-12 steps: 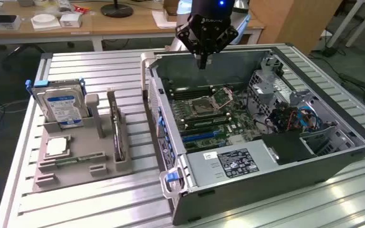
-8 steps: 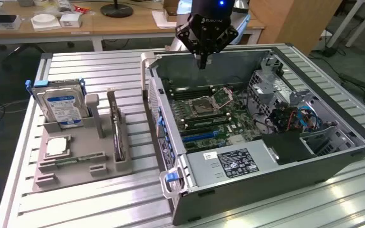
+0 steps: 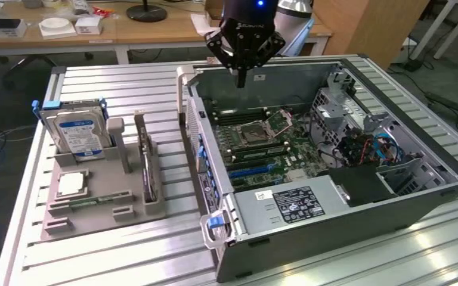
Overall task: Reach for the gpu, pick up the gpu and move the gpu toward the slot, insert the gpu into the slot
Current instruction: 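Reach for the gpu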
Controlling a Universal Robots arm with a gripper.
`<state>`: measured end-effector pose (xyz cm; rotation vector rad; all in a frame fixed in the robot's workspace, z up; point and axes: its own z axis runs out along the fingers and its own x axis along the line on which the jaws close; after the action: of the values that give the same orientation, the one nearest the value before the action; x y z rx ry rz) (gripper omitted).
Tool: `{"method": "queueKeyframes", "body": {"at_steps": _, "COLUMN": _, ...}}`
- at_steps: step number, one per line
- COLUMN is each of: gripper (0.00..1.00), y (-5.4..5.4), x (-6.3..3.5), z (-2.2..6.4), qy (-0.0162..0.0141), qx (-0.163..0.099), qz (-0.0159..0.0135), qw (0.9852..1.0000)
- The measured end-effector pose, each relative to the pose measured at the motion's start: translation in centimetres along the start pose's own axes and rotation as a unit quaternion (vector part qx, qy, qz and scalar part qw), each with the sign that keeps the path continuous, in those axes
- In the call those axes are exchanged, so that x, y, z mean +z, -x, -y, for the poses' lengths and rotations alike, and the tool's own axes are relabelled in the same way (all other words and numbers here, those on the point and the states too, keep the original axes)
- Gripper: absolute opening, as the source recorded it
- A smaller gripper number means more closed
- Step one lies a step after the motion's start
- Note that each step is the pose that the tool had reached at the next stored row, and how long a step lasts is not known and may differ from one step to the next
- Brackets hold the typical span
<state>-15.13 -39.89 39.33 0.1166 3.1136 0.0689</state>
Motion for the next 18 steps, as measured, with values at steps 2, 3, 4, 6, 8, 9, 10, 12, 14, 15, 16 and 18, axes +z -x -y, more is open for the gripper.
{"method": "queueKeyframes", "body": {"at_steps": 2, "gripper": 0.10, "y": -0.8, "x": -0.02, "z": 0.06, "qy": 0.0000, "qx": 0.000, "qz": 0.0000, "qw": 1.0000}}
{"method": "queueKeyframes", "body": {"at_steps": 3, "gripper": 0.10, "y": -1.2, "x": -0.03, "z": 0.09, "qy": 0.0000, "qx": 0.000, "qz": 0.0000, "qw": 1.0000}}
{"method": "queueKeyframes", "body": {"at_steps": 4, "gripper": 0.10, "y": -1.6, "x": -0.04, "z": 0.12, "qy": 0.0000, "qx": 0.000, "qz": 0.0000, "qw": 1.0000}}
{"method": "queueKeyframes", "body": {"at_steps": 6, "gripper": 0.10, "y": -2.3, "x": -0.06, "z": 0.17, "qy": 0.0000, "qx": 0.000, "qz": 0.0000, "qw": 1.0000}}
{"method": "queueKeyframes", "body": {"at_steps": 8, "gripper": 0.10, "y": -3.1, "x": -0.08, "z": 0.23, "qy": 0.0000, "qx": 0.000, "qz": 0.0000, "qw": 1.0000}}
{"method": "queueKeyframes", "body": {"at_steps": 9, "gripper": 0.10, "y": -3.5, "x": -0.09, "z": 0.26, "qy": 0.0000, "qx": 0.000, "qz": 0.0000, "qw": 1.0000}}
{"method": "queueKeyframes", "body": {"at_steps": 10, "gripper": 0.10, "y": -3.7, "x": -0.09, "z": 0.28, "qy": 0.0000, "qx": 0.000, "qz": 0.0000, "qw": 1.0000}}
{"method": "queueKeyframes", "body": {"at_steps": 12, "gripper": 0.10, "y": -4.2, "x": -0.11, "z": 0.32, "qy": 0.0000, "qx": 0.000, "qz": 0.0000, "qw": 1.0000}}
{"method": "queueKeyframes", "body": {"at_steps": 14, "gripper": 0.10, "y": -4.9, "x": -0.12, "z": 0.36, "qy": 0.0000, "qx": 0.000, "qz": 0.0000, "qw": 1.0000}}
{"method": "queueKeyframes", "body": {"at_steps": 15, "gripper": 0.10, "y": -5.1, "x": -0.13, "z": 0.38, "qy": 0.0000, "qx": 0.000, "qz": 0.0000, "qw": 1.0000}}
{"method": "queueKeyframes", "body": {"at_steps": 16, "gripper": 0.10, "y": -5.3, "x": -0.14, "z": 0.40, "qy": 0.0000, "qx": 0.000, "qz": -0.0001, "qw": 1.0000}}
{"method": "queueKeyframes", "body": {"at_steps": 18, "gripper": 0.10, "y": -5.8, "x": -0.14, "z": 0.44, "qy": 0.0000, "qx": 0.000, "qz": 0.0000, "qw": 1.0000}}
